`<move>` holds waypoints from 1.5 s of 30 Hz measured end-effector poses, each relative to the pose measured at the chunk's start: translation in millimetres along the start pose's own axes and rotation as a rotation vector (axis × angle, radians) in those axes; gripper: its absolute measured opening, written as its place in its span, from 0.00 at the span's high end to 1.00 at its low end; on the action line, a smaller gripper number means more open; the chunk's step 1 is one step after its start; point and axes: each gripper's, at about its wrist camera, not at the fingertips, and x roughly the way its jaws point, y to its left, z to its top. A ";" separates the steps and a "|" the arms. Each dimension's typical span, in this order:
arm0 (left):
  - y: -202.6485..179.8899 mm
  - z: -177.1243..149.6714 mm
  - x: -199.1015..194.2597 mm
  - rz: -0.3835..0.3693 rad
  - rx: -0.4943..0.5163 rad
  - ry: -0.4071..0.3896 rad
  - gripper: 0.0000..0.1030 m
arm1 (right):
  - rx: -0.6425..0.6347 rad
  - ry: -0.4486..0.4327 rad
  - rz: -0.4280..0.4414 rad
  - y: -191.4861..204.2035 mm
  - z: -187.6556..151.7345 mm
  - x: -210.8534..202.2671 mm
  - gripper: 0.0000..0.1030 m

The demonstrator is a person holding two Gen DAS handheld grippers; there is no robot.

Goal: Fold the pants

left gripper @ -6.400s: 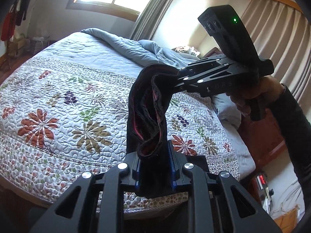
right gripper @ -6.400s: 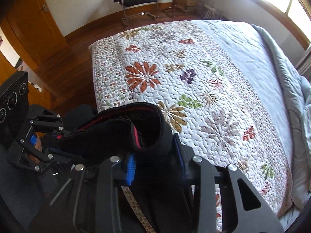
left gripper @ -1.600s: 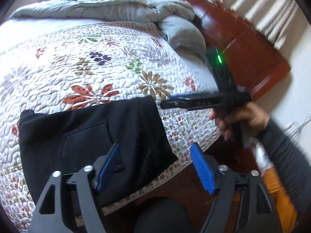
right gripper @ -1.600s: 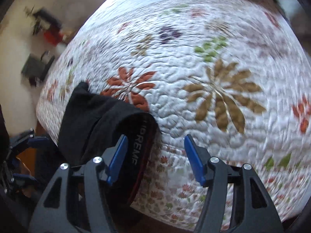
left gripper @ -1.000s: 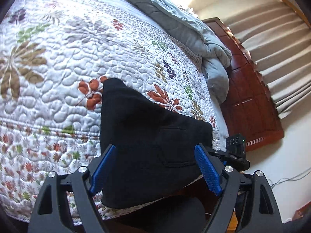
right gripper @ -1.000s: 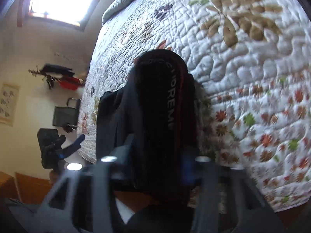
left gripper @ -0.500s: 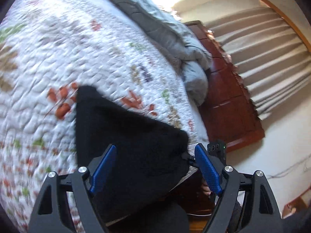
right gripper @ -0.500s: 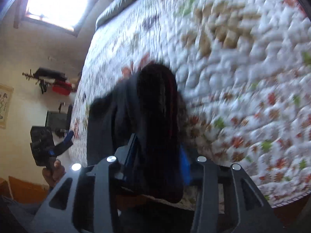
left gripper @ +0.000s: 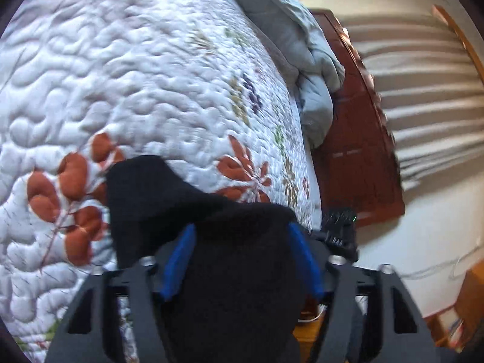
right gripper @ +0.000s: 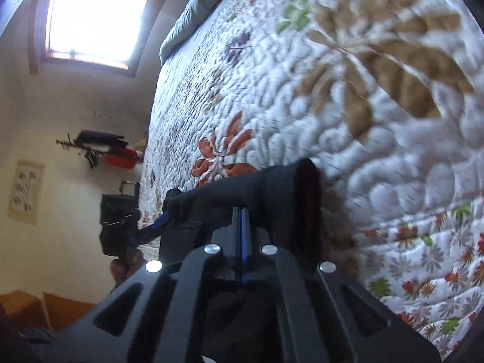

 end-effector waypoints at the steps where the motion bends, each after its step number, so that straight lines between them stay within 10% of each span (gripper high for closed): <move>1: 0.9 -0.9 -3.0 -0.018 -0.015 -0.012 0.42 | -0.004 -0.002 0.000 -0.8 -1.7 -1.9 1.00; 8: -43.8 -33.7 -55.4 -0.016 0.079 -0.107 0.24 | -0.059 -0.081 -0.001 30.6 -27.3 -58.4 0.81; 14: -55.7 -96.3 -65.0 -0.090 0.114 -0.050 0.21 | -0.164 0.032 -0.010 66.3 -86.9 -42.8 0.78; 17: -37.4 -109.5 -44.3 -0.055 0.074 0.008 0.22 | -0.137 0.061 -0.135 40.7 -98.9 -30.4 1.00; 24: -23.6 -117.9 -42.1 -0.015 0.041 0.020 0.29 | -0.063 0.010 -0.147 17.1 -97.3 -51.5 1.00; 28: -31.8 -115.2 -75.2 0.000 0.076 -0.032 0.15 | -0.014 -0.061 -0.124 16.0 -87.7 -89.0 0.57; 30: -24.9 -107.3 -89.0 0.009 0.054 -0.059 0.13 | 0.014 -0.061 -0.139 11.2 -78.4 -97.8 0.18; 45: 28.4 -53.9 -58.1 -0.023 -0.110 0.064 0.11 | 0.057 0.211 -0.061 1.2 -32.3 -4.0 0.07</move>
